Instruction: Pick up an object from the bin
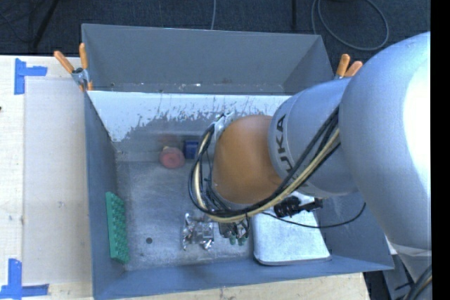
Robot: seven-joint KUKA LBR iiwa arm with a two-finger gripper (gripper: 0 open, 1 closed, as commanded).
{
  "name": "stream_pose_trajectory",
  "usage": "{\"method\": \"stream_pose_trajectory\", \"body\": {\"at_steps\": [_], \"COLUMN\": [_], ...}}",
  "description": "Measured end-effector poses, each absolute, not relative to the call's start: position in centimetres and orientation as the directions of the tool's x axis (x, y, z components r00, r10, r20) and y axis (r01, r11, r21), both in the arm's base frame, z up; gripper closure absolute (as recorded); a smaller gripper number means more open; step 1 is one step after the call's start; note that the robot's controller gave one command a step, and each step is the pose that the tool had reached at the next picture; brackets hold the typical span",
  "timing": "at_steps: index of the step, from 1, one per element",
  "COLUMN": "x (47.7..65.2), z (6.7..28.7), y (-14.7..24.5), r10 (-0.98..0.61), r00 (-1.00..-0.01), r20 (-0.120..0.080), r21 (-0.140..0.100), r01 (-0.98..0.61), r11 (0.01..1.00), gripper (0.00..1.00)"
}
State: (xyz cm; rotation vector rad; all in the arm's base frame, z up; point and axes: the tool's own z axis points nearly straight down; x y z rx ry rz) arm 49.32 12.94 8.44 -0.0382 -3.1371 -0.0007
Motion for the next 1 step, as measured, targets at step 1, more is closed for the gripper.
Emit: {"method": "stream_pose_trajectory", "body": {"at_steps": [1], "x": [49.92], "z": [24.65], "y": [13.44], "r10": [0.043], "r00": [-0.999], "r20": [-0.008], "r21": [0.003], "r01": [0.043], "r11": [0.999], "gripper": [1.00]}}
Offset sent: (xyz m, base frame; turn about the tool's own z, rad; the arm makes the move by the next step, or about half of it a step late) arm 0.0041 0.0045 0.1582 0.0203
